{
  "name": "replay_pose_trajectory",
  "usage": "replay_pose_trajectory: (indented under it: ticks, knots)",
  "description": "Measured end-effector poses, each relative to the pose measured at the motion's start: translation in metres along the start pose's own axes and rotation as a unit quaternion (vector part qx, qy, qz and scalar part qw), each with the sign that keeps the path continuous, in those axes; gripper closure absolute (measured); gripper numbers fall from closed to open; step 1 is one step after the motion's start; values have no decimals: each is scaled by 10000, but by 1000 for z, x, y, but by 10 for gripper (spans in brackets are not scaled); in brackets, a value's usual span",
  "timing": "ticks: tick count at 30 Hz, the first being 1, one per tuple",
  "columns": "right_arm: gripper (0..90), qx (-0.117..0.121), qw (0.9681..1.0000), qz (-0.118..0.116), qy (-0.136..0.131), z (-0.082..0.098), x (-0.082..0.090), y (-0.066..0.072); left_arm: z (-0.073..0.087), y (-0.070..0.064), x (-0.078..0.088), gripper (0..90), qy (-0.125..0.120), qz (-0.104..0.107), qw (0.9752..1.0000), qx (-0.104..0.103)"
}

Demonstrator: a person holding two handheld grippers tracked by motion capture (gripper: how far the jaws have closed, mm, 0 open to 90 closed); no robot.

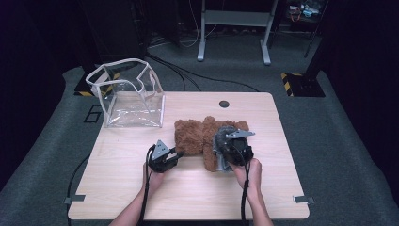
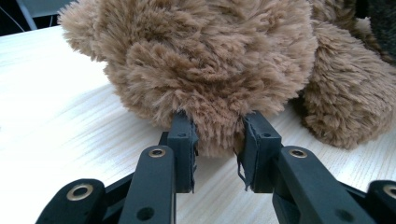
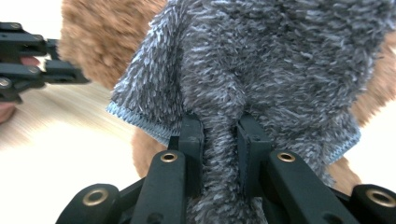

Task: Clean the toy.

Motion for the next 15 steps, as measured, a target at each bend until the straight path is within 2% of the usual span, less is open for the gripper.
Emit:
replay_pose_trajectory:
  ticks: [3, 7, 11, 15]
  knots:
    - [750, 180, 9998, -69, 69, -8, -10, 10, 0, 0, 0, 687, 0, 6, 10000, 3]
    - [747, 199, 9996, -131, 155, -14, -26, 21, 0, 0, 0, 687, -2, 4, 10000, 9]
    - [747, 256, 9991, -85, 329, -7, -40, 25, 0, 0, 0, 687, 3, 8, 10000, 3]
    - [747, 280, 9987, -145, 407, 4, -38, 29, 0, 0, 0, 687, 17, 12, 10000, 0]
Point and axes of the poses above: each handheld gripper's, and its own axes: x roughly backward along the jaws, z roughly out of its underside, y roughly to its left, the point moved 6 cm from there along -x, roughly forward along the jaws, and after that the axes turned 4 degrees about -y, right-handed, at the moved point
